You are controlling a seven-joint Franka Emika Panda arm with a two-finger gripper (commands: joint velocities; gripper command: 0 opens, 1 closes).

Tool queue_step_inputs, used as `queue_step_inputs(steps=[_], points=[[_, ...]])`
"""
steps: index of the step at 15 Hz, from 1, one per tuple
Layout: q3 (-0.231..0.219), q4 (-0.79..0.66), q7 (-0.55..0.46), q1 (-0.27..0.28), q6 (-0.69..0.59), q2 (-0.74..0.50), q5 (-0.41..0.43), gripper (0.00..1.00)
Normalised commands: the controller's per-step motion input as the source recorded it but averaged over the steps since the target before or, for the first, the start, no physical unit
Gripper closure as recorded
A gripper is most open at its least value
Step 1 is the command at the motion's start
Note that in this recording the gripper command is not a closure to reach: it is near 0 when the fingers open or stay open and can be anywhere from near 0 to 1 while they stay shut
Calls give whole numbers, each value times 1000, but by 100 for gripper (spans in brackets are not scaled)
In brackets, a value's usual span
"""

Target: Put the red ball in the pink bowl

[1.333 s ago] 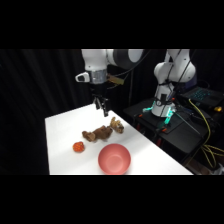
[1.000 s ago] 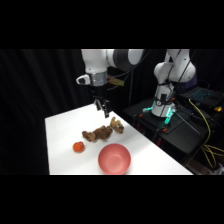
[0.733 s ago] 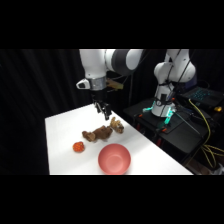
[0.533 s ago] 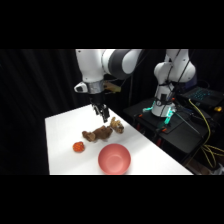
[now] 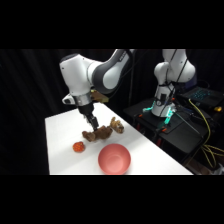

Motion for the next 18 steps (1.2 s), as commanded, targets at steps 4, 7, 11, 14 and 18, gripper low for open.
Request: queue_step_inputs(steps=[4, 7, 11, 14, 18], points=[[100, 792, -233, -52, -307, 558, 35, 0], [89, 688, -256, -48, -309, 448, 11, 0], [79, 563, -307, -87, -244, 416, 12, 0], [71, 577, -347, -117, -243, 436, -23, 0], [77, 673, -343, -120, -299, 405, -27, 0]])
